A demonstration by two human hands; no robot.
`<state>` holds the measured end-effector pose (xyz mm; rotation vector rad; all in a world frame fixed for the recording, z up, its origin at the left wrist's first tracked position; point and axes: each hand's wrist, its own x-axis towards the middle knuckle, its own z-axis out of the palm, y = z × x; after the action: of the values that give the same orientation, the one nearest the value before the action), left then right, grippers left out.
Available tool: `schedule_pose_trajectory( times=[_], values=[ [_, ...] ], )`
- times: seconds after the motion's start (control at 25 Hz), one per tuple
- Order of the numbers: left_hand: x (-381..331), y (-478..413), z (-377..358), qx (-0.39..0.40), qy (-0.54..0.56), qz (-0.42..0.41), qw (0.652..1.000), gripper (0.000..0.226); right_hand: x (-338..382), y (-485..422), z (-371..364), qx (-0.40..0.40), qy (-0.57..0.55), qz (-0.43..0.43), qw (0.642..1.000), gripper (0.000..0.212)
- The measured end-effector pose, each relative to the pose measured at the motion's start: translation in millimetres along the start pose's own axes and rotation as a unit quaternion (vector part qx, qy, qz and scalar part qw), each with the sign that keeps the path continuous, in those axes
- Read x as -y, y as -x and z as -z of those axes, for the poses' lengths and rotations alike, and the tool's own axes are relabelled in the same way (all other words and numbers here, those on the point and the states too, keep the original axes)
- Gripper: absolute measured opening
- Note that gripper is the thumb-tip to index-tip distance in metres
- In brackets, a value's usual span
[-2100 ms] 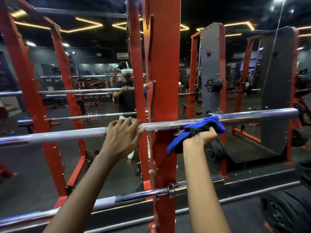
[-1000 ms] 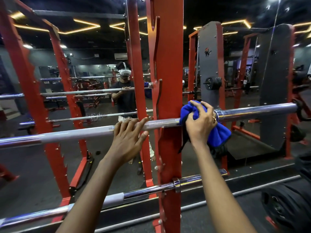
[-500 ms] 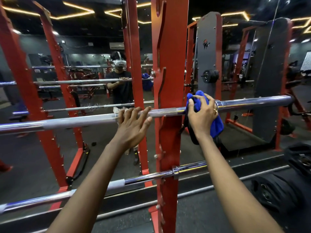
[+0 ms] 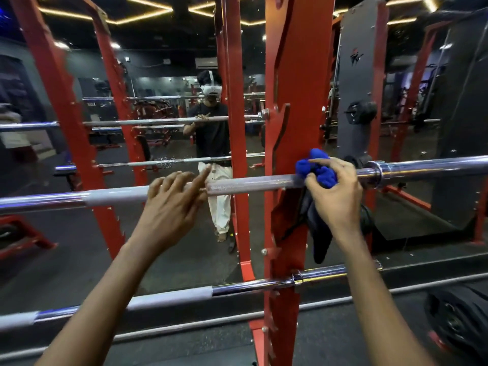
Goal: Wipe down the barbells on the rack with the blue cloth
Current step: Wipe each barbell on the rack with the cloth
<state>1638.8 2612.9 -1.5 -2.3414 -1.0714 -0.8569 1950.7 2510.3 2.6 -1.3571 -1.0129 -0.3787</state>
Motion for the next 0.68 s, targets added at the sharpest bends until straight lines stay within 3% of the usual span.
schedule_pose_trajectory(
  times=[0.12, 0.32, 0.52, 0.68],
  values=[
    [-1.1, 6.8, -3.3, -0.024, -0.017, 0.029, 0.999, 0.054, 35.5, 23.5, -24.7, 0.056, -0.029, 0.047, 0.997, 0.027],
    [-5.3, 6.8, -6.3, -0.033, 0.005, 0.046, 0.998, 0.048, 55.0, 51.5, -42.4, 0.074, 0.115, 0.123, 0.983, 0.032],
    [-2.5, 8.7, -10.3, -0.044, 0.021, 0.037, 0.998, 0.048, 65.2, 54.9, -4.3, 0.057, -0.008, 0.126, 0.990, 0.032],
    [-4.1, 7.5, -9.4, -0.054, 0.026, 0.041, 0.997, 0.048, 76.0, 67.3, -64.3, 0.062, 0.030, 0.145, 0.987, 0.032]
  ],
)
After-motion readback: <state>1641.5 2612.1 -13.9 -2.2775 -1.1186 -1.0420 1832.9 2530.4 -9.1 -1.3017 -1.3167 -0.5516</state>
